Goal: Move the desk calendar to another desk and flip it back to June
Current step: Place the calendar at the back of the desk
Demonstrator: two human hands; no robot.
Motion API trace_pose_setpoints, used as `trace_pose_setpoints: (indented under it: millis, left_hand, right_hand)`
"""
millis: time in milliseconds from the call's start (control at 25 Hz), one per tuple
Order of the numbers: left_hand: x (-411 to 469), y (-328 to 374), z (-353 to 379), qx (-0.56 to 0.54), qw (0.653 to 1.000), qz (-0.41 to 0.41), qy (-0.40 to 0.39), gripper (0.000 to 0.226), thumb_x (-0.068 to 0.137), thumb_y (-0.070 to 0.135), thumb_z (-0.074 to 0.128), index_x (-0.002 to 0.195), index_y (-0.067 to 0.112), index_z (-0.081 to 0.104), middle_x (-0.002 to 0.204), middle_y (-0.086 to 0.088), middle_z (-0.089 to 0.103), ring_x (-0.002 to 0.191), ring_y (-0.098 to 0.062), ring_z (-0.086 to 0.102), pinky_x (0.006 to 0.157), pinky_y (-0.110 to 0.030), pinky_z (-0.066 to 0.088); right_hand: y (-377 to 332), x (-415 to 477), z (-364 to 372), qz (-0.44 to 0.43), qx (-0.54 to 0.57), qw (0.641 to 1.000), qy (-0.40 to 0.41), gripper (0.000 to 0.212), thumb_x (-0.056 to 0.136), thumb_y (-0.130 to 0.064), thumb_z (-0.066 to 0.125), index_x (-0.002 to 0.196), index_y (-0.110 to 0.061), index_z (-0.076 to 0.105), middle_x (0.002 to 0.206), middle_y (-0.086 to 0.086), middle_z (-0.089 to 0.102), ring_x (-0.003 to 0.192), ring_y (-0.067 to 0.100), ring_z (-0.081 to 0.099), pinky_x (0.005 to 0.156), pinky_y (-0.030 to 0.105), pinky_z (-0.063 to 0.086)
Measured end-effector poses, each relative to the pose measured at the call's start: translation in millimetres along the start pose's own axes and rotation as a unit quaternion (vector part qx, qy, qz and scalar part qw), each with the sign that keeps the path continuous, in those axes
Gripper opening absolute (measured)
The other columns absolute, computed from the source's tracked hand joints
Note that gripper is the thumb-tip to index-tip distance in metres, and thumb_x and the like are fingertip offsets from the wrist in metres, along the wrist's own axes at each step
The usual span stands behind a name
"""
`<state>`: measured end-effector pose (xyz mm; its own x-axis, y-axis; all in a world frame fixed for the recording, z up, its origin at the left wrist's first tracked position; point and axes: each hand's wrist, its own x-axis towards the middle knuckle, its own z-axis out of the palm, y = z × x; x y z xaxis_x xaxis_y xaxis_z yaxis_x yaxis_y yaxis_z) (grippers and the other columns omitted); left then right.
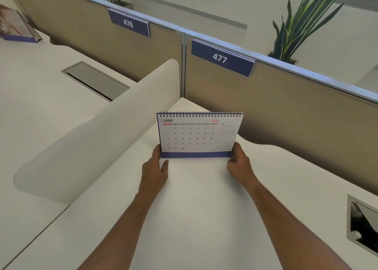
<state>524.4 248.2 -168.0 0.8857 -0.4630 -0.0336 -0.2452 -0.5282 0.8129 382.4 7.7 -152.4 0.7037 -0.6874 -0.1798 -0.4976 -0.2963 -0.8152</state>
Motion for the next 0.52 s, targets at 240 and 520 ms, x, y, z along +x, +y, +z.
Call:
trace_pose_setpoints:
  millis: [240, 520]
  left_hand:
    - [-6, -4, 10, 0.037, 0.999, 0.009, 0.03, 0.049, 0.101, 0.006, 0.057, 0.149, 0.007, 0.05, 0.146, -0.012, 0.061, 0.134, -0.035, 0.054, 0.111, -0.038, 0.04]
    - [-8, -3, 14, 0.051, 0.998, -0.007, 0.034, 0.051, 0.102, 0.007, 0.054, 0.152, 0.002, 0.045, 0.151, -0.017, 0.056, 0.14, -0.036, 0.049, 0.117, -0.047, 0.039]
  right_hand:
    - [10, -22, 13, -0.043, -0.029, 0.996, 0.069, 0.059, 0.086, 0.016, 0.041, 0.137, -0.013, 0.048, 0.132, 0.004, 0.065, 0.121, 0.03, 0.062, 0.093, 0.02, 0.04]
    - [8, -16, 5, -0.034, -0.064, 0.997, 0.016, 0.059, 0.09, 0.016, 0.04, 0.142, -0.011, 0.044, 0.144, 0.01, 0.058, 0.128, 0.034, 0.056, 0.099, 0.024, 0.037]
